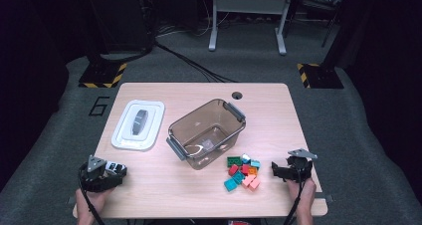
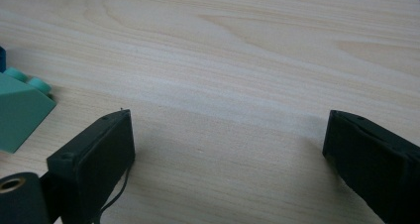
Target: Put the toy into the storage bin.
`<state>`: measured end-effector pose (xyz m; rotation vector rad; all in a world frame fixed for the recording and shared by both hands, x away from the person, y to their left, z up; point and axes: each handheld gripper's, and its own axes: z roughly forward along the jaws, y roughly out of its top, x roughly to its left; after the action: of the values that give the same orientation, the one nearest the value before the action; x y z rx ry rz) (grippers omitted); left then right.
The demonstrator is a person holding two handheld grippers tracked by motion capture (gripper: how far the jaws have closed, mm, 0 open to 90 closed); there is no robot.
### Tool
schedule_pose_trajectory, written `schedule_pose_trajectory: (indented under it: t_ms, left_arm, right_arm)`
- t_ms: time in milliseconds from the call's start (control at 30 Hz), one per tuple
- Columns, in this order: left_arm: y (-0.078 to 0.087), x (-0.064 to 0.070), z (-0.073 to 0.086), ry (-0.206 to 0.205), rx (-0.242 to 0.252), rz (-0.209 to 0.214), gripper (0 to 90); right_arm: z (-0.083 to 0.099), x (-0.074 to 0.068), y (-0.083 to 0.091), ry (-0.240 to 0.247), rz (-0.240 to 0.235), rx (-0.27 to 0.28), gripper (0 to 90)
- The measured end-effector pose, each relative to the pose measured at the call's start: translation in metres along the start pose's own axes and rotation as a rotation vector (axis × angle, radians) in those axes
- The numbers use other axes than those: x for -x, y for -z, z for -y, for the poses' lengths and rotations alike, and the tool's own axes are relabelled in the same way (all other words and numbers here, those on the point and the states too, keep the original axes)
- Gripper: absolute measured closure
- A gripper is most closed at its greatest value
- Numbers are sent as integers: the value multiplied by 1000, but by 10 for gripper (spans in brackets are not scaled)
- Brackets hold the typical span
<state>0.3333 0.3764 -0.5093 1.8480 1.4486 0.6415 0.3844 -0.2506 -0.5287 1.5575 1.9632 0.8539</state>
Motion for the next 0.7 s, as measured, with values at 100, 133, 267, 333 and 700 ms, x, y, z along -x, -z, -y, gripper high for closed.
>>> schedule_pose_trajectory:
  t_ms: [100, 133, 267, 333, 700]
  left_arm:
    - [1, 3, -5, -4, 4, 16, 259]
    - [1, 4, -6, -12, 3, 18, 259]
    - [2, 9, -12, -26, -5, 43, 259]
    - [1, 11, -15, -30, -1, 52, 259]
    - [1, 22, -34, -64, -1, 91, 258]
  right_arm:
    - [0, 0, 0, 0, 0, 0, 51]
    - [0, 0, 0, 0, 0, 0, 51]
    - [0, 0, 0, 0, 0, 0, 51]
    - [0, 0, 0, 0, 0, 0, 51]
    - [0, 0, 0, 0, 0, 0, 51]
